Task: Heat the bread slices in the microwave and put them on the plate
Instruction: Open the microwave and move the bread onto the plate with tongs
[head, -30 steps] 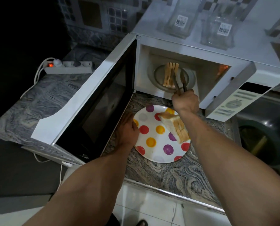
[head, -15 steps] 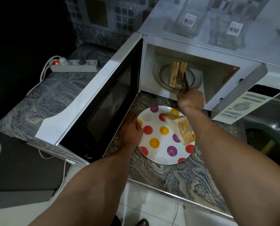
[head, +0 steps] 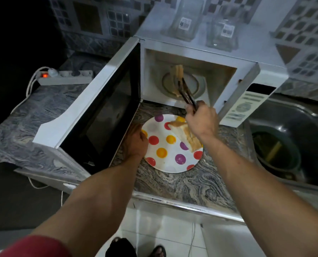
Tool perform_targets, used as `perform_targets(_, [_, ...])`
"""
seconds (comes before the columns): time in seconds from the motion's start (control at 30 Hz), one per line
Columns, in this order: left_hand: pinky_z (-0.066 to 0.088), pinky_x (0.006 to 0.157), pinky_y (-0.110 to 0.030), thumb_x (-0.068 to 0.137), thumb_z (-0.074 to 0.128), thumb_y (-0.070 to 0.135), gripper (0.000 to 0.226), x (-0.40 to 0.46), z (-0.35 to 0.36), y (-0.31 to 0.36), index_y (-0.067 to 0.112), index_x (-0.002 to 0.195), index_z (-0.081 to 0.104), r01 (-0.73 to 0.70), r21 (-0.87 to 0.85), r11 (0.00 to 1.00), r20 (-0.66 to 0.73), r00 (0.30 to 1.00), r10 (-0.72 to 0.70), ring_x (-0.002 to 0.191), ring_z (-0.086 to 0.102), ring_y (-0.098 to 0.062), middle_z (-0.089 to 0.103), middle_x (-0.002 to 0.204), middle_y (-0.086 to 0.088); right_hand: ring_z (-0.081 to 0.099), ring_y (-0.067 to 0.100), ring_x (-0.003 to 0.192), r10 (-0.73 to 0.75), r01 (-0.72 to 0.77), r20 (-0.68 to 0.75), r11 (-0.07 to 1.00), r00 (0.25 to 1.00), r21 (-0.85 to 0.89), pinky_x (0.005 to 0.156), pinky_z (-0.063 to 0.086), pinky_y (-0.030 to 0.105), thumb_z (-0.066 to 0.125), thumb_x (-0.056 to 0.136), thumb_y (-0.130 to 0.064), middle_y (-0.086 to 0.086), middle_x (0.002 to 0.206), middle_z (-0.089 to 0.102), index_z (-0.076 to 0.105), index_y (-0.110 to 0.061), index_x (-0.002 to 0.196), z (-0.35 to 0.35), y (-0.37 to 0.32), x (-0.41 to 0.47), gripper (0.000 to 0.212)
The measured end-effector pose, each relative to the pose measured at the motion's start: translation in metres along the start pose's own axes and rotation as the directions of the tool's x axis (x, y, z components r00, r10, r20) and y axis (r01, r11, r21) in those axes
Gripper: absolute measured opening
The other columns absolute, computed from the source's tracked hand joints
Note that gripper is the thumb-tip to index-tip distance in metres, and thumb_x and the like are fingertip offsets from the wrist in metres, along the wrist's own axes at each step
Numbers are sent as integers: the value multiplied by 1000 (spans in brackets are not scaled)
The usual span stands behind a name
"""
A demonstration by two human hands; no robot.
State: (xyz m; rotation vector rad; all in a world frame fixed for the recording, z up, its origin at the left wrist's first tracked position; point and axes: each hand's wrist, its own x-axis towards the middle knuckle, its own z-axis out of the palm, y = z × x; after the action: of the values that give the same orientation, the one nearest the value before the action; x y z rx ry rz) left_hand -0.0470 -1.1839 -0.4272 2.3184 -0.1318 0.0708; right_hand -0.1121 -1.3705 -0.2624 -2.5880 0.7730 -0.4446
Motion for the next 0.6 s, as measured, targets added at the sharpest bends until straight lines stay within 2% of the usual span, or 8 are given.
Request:
perform_targets(0.1, [42, 107, -39, 86, 40, 26, 52, -2, -2, 1, 12, 131, 62, -10, -16, 1000, -15, 1000, 9, 126, 53, -31, 60, 135, -9, 65, 40, 92, -97, 99, 58, 994, 994, -36, 70, 46, 38, 51, 97, -45, 18, 95, 71, 66, -16, 109, -1, 3, -28, 36])
perform_targets(0.27, [42, 107, -40, 92, 49, 13, 41, -1, -1, -1, 8, 131, 61, -33, -8, 999, -16, 999, 33, 126, 52, -33, 59, 135, -13, 65, 39, 93, -203, 221, 194, 972, 960, -76, 68, 43, 36, 53, 98, -44, 16, 99, 71, 63, -19, 124, -3, 20, -69, 37])
perform_targets(0.43, [39, 109, -40, 93, 49, 12, 41, -1, -3, 1, 6, 131, 61, -29, -24, 999, -11, 1000, 29, 129, 50, -33, 57, 137, -14, 67, 37, 85, -155, 186, 266, 978, 951, -95, 74, 56, 40, 51, 97, -52, 15, 93, 72, 63, -21, 121, 0, 55, -98, 41])
perform_targets(0.6, [40, 109, -41, 93, 49, 12, 41, -1, -4, 1, 5, 132, 60, -33, -18, 999, -4, 999, 33, 129, 50, -32, 57, 137, -14, 67, 36, 89, -130, 166, 264, 979, 956, -119, 73, 55, 39, 52, 97, -50, 12, 99, 72, 62, -24, 124, -9, 88, -117, 38])
